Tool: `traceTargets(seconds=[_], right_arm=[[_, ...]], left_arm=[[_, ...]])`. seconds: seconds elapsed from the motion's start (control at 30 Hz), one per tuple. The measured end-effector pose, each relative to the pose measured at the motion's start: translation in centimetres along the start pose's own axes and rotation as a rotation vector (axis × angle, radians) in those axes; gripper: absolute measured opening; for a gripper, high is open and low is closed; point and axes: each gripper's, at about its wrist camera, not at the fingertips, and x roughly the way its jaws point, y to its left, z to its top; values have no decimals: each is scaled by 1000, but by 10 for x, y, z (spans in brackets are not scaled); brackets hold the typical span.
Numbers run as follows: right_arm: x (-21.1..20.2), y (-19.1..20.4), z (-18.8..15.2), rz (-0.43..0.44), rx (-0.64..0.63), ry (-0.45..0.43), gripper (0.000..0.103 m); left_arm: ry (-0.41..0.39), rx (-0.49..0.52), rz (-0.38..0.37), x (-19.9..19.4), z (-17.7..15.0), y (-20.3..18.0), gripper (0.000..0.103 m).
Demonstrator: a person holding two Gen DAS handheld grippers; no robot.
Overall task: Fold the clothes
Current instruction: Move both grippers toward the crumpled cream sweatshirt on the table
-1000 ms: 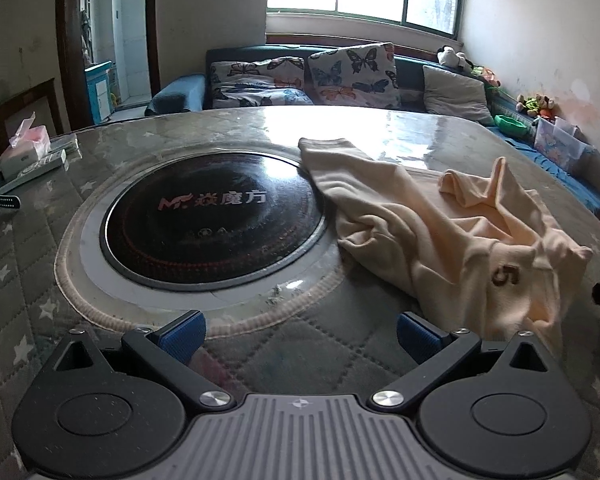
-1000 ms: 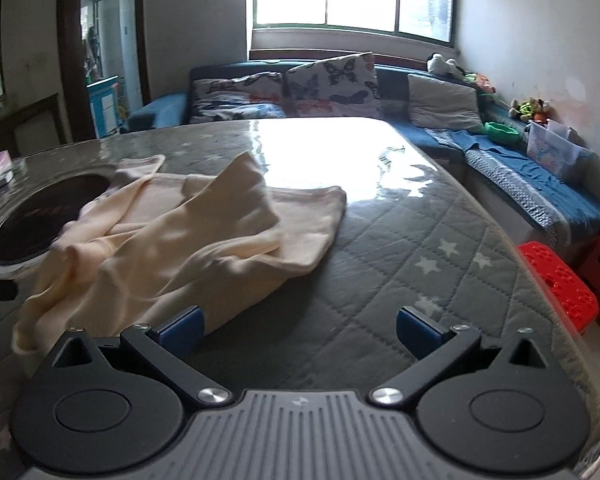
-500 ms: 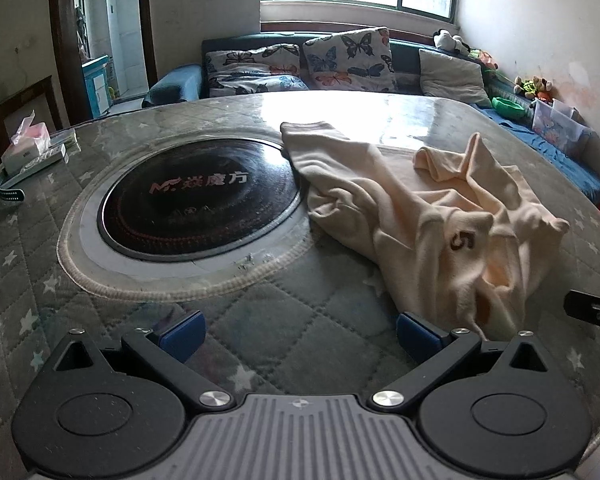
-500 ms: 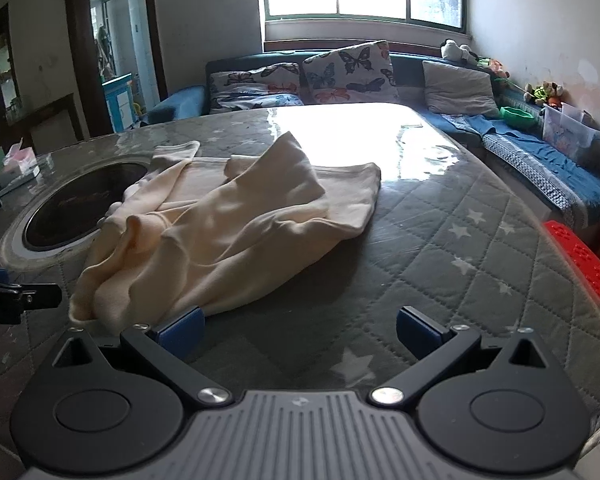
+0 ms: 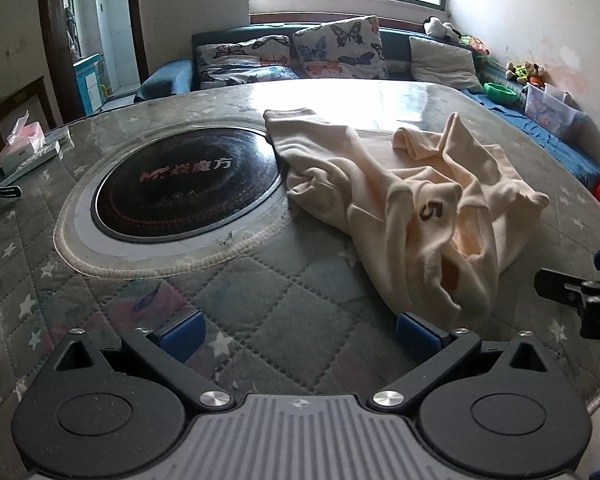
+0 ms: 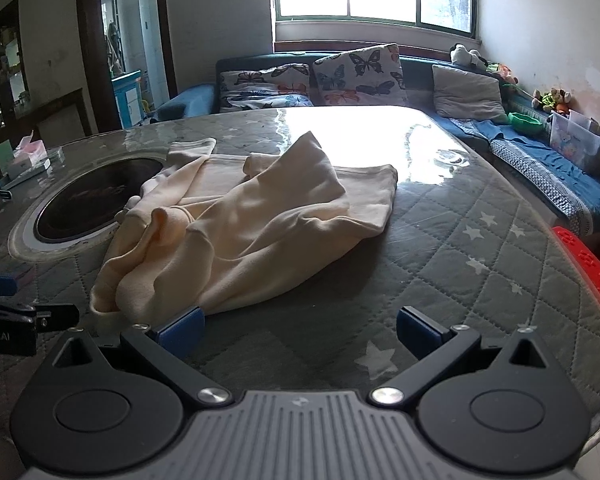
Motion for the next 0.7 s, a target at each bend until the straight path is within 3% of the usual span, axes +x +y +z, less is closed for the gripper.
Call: traceTargets(seconds=[0.7], right_arm=[[-4,3,-4,10,11,-6,103]], left_arm=[[5,20,-3,-4,-2,-5,103]])
